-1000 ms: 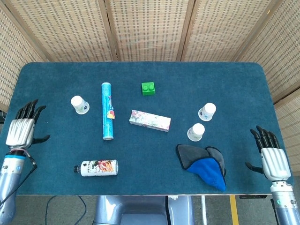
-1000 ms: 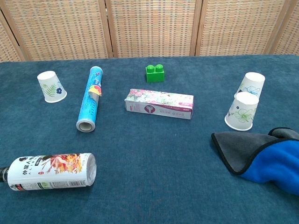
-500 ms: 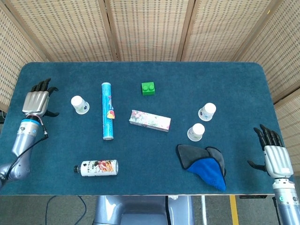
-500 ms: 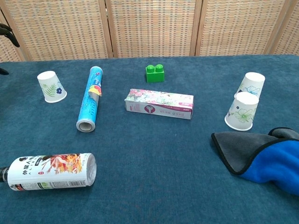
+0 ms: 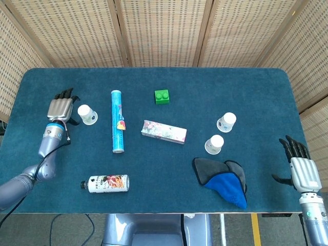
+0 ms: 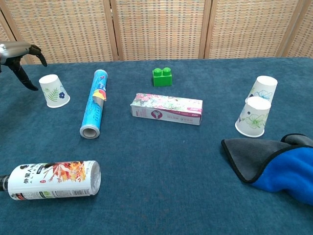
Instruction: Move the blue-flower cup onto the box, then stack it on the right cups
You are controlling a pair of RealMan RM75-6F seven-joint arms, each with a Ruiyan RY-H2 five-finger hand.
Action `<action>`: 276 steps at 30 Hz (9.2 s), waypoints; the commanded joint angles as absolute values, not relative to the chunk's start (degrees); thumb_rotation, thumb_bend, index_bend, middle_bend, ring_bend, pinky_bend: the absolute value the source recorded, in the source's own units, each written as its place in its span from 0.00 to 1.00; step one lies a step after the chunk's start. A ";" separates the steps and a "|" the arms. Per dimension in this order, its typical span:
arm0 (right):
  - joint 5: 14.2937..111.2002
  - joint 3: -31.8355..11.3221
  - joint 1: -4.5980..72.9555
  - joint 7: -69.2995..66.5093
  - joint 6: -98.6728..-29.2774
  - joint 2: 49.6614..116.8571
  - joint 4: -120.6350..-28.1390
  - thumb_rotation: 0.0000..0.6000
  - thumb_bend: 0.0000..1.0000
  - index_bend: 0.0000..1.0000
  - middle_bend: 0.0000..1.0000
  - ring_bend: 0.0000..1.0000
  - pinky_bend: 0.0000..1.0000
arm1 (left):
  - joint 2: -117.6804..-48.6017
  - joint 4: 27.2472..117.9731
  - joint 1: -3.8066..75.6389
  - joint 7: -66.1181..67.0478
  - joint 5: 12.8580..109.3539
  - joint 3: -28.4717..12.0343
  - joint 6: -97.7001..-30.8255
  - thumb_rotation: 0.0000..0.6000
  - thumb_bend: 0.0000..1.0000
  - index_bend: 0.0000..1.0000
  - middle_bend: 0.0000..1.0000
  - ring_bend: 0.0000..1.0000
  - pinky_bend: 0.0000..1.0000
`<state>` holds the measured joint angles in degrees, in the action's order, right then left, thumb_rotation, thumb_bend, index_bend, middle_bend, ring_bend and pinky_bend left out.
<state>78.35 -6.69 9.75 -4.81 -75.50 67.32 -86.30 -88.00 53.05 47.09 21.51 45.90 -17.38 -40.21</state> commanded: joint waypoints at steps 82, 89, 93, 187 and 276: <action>78.58 -7.73 9.07 -16.65 -75.72 64.86 -84.13 1.00 0.08 0.12 0.00 0.00 0.00 | -98.10 73.12 71.22 42.01 35.28 -17.95 -50.36 1.00 0.25 0.48 0.00 0.00 0.10; 78.02 -8.02 8.93 -17.61 -75.62 64.69 -83.72 1.00 0.08 0.12 0.00 0.00 0.00 | -100.97 68.83 73.02 40.85 35.46 -18.43 -49.18 1.00 0.25 0.48 0.00 0.00 0.10; 77.56 -8.23 8.95 -17.94 -75.35 64.61 -83.33 1.00 0.08 0.12 0.00 0.00 0.00 | -102.22 67.23 73.74 40.58 35.34 -18.18 -48.21 1.00 0.25 0.48 0.00 0.00 0.10; 24.89 -22.73 63.72 55.96 -60.97 94.46 -84.28 1.00 0.20 0.32 0.05 0.00 0.08 | -71.03 85.66 17.25 0.46 71.56 -5.75 -77.81 1.00 0.20 0.14 0.00 0.00 0.04; 25.65 -12.47 51.53 53.53 -75.10 78.61 -102.33 1.00 0.23 0.51 0.12 0.03 0.14 | -71.68 87.64 15.18 1.61 78.20 -7.24 -78.24 1.00 0.20 0.16 0.00 0.00 0.04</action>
